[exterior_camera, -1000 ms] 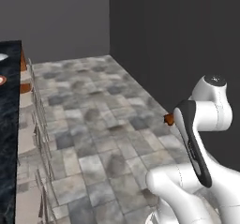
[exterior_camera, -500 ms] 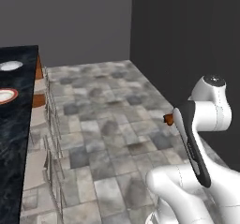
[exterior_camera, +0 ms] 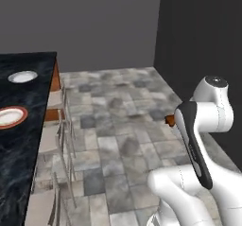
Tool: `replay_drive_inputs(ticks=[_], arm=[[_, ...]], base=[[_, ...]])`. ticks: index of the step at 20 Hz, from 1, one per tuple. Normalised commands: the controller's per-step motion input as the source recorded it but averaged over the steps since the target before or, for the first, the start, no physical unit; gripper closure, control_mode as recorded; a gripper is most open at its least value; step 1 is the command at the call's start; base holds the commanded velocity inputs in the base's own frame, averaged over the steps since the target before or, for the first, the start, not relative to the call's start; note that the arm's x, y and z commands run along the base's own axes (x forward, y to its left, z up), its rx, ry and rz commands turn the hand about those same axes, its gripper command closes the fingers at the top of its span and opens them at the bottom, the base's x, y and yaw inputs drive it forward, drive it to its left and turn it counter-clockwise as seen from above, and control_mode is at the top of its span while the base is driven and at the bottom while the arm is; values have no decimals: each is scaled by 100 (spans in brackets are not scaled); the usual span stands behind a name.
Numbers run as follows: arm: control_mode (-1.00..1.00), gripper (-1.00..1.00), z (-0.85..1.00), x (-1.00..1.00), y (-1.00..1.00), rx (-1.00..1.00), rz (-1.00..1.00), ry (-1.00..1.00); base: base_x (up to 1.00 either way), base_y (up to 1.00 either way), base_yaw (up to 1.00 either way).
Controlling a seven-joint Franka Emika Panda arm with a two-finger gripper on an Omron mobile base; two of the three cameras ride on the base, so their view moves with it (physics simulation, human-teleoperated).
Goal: Take the chicken drumsticks from the pan and place one on each plate on the dining counter.
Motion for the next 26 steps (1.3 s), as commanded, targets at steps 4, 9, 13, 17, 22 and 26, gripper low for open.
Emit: replay_drive_inputs(ticks=[4, 9, 13, 17, 22, 26], arm=[[100, 100, 0, 0, 0, 0, 0, 0], [100, 100, 0, 0, 0, 0, 0, 0], [100, 100, 0, 0, 0, 0, 0, 0], [100, 100, 0, 0, 0, 0, 0, 0], [100, 100, 0, 0, 0, 0, 0, 0], [100, 100, 0, 0, 0, 0, 0, 0]], base=[[100, -32, 27], [100, -41, 37], [100, -45, 51], [100, -54, 55], [100, -55, 57], [75, -46, 59]])
